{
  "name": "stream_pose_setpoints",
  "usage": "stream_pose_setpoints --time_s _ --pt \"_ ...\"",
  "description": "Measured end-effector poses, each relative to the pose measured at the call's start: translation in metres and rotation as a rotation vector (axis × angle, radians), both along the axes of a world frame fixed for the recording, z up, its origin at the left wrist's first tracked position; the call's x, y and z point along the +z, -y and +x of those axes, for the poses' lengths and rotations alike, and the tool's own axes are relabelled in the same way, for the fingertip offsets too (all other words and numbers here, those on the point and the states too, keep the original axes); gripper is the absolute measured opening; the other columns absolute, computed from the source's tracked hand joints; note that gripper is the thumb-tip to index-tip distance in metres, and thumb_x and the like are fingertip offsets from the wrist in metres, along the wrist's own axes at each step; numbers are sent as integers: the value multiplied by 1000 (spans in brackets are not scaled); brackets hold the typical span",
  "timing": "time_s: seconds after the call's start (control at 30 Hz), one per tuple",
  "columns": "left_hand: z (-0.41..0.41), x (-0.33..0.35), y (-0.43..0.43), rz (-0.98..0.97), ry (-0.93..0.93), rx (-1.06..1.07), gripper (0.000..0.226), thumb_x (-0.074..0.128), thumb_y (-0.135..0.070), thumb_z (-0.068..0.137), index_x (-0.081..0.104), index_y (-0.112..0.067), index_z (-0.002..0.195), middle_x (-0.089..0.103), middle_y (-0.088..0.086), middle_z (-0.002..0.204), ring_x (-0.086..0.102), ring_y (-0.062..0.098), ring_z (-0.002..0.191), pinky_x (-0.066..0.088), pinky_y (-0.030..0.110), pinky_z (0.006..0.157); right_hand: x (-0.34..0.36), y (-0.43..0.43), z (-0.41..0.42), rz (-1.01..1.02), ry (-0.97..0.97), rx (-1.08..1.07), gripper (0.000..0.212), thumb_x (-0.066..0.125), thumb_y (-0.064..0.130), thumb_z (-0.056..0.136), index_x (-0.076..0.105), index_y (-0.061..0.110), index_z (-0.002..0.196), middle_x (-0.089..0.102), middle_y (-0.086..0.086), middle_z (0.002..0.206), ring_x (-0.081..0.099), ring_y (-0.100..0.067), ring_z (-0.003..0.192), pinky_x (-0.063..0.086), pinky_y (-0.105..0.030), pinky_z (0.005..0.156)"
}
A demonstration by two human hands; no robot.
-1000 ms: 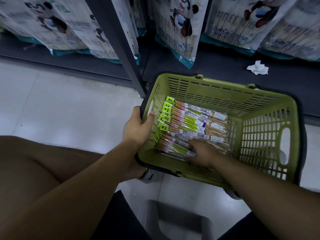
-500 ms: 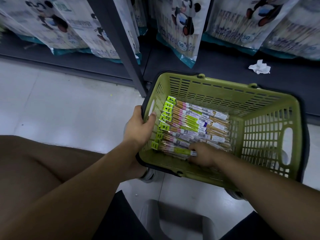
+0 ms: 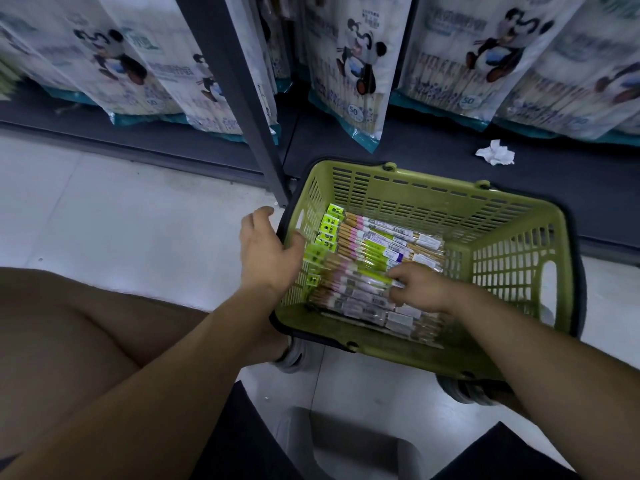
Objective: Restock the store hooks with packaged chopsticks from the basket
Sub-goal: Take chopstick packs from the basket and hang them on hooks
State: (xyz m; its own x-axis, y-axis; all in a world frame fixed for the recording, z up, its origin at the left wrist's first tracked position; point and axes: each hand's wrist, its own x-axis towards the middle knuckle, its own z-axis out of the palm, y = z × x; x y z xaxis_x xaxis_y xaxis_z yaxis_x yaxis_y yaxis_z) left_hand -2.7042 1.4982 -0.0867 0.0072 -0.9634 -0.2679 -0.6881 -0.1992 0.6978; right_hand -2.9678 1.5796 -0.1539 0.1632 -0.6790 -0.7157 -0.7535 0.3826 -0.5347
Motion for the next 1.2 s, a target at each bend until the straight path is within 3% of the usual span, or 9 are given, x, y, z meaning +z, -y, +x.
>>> stream_pose_setpoints --time_s 0.1,0.2,0.33,0.53,0.63,0.73,0.87,1.0,1.2 --pt "-7 15 -2 -184 -57 26 24 62 -23 92 55 -21 116 55 -3 113 57 14 102 52 43 91 32 14 -11 -67 104 -201 15 63 27 100 66 21 87 66 8 80 63 -21 80 48 -31 70" --pt "-20 23 -5 73 -195 4 4 65 -31 93 62 -28 92 70 -6 91 67 9 85 57 40 86 62 23 -1 -90 335 -440 9 62 20 101 69 16 99 73 -6 95 67 -31 96 51 -50 97" --pt "-42 28 -15 555 -671 -53 38 72 -49 89 72 -21 114 77 2 112 73 23 107 58 35 87 86 30 34 -69 547 -489 8 62 15 100 70 16 99 74 0 90 68 -17 88 53 -44 95" --pt "-43 36 -6 466 -919 129 20 55 -23 105 62 -7 114 77 14 104 74 28 100 60 43 85 89 36 64 -34 539 -336 23 64 29 99 69 14 116 73 -5 115 68 -20 111 53 -35 100" --pt "-23 44 16 363 -875 197 16 52 -21 107 56 -6 109 74 10 86 76 25 80 64 36 75 68 30 50 -22 394 -219 29 72 46 91 69 29 114 73 8 108 68 -10 102 52 -25 89" --pt "-7 42 25 395 -745 203 15 57 -20 105 53 -8 97 60 6 65 57 20 50 57 33 52 23 7 35 19 114 -90 37 72 37 92 63 23 125 64 7 111 64 -17 107 49 -25 89" --pt "-1 28 19 424 -623 147 21 64 -25 101 54 -7 96 56 4 64 47 19 48 43 29 46 -24 -27 40 94 -28 109 38 65 30 97 59 13 130 62 -7 123 60 -26 114 45 -19 82" --pt "-3 22 18 382 -607 113 23 65 -25 100 56 -12 84 57 1 59 49 17 42 44 26 42 -38 -32 43 75 -153 236 31 61 37 98 62 21 124 62 -6 126 59 -24 109 50 -36 93" --pt "-9 19 16 310 -521 14 26 62 -23 102 53 -11 80 53 -1 53 50 17 39 48 26 43 -41 -32 42 123 -73 223 21 58 31 102 67 15 114 64 -5 117 59 -22 102 44 -31 83"
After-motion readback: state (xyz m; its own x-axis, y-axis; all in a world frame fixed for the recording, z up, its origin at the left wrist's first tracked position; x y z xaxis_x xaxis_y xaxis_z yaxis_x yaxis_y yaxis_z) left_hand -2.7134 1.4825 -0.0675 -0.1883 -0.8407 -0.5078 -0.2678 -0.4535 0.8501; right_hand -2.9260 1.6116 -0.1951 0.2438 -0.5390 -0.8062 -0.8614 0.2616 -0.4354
